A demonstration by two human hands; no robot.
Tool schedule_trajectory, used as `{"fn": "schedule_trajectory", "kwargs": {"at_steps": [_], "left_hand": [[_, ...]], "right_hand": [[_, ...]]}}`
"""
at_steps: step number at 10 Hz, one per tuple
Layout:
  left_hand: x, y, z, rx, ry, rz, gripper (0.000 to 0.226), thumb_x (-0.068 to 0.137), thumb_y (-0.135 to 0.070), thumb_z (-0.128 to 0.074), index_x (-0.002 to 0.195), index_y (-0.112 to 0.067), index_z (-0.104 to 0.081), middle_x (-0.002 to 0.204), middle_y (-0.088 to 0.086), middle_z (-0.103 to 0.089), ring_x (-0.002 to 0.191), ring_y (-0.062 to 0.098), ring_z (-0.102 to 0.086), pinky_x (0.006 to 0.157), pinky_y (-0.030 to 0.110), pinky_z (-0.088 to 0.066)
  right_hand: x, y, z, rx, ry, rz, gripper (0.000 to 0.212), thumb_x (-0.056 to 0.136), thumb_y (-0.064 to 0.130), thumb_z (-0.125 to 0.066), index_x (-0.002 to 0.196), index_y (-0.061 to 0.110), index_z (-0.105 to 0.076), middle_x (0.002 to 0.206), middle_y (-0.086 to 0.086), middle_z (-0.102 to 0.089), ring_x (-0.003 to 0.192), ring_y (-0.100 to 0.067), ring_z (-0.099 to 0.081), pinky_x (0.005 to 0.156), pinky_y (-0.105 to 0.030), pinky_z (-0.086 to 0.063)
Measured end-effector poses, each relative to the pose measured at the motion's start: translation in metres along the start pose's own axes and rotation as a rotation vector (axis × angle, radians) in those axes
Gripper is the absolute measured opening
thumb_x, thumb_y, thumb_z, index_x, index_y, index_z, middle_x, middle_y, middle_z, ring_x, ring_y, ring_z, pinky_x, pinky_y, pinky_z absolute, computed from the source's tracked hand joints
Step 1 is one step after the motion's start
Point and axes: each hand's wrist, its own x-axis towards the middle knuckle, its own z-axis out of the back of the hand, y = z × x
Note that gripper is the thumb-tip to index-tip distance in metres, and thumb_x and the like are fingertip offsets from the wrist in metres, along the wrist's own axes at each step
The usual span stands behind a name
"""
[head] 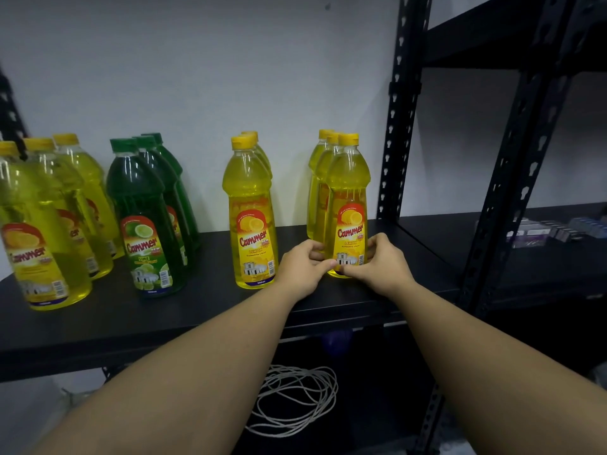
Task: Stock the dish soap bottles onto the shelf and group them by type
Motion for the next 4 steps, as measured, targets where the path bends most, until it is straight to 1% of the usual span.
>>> {"fn": "schedule_trajectory", "kwargs": {"at_steps": [1, 2, 3, 4], "left_hand": [[0.001, 0.000, 0.000, -0.003, 0.000, 0.012, 0.054, 0.091, -0.032, -0.079, 0.138, -0.015, -0.059, 0.124, 0.001, -0.072, 0.105, 0.014, -0.070, 0.094, 0.037, -0.059], [0.001, 0.000, 0.000, -0.008, 0.001, 0.006, 0.056, 0.091, -0.031, -0.079, 0.139, -0.014, -0.058, 0.125, 0.001, -0.072, 0.104, 0.013, -0.069, 0.093, 0.033, -0.058], [-0.006, -0.003, 0.003, 0.017, 0.059, 0.012, 0.062, 0.091, -0.031, -0.079, 0.145, -0.014, -0.053, 0.131, 0.002, -0.070, 0.112, 0.014, -0.068, 0.098, 0.034, -0.057], [-0.019, -0.004, 0.007, 0.087, 0.095, -0.006, 0.066, 0.090, -0.036, -0.079, 0.146, -0.016, -0.052, 0.137, 0.000, -0.065, 0.120, 0.014, -0.064, 0.103, 0.033, -0.053]], "right_hand": [[0.001, 0.001, 0.000, 0.003, 0.006, -0.003, 0.079, 0.063, 0.048, -0.096, 0.119, 0.021, -0.047, 0.112, 0.004, -0.065, 0.094, -0.007, -0.065, 0.069, -0.023, -0.052], [0.003, -0.001, 0.000, -0.006, 0.015, -0.001, 0.082, 0.062, 0.052, -0.095, 0.120, 0.022, -0.046, 0.116, 0.002, -0.064, 0.098, -0.010, -0.065, 0.076, -0.029, -0.058], [-0.002, 0.004, 0.003, 0.000, 0.035, -0.014, 0.086, 0.062, 0.057, -0.094, 0.125, 0.022, -0.047, 0.121, 0.002, -0.062, 0.105, -0.014, -0.064, 0.081, -0.030, -0.057], [-0.014, 0.007, 0.000, 0.023, -0.005, -0.009, 0.088, 0.067, 0.054, -0.093, 0.134, 0.020, -0.047, 0.126, 0.001, -0.061, 0.110, -0.015, -0.063, 0.088, -0.033, -0.057]]}}
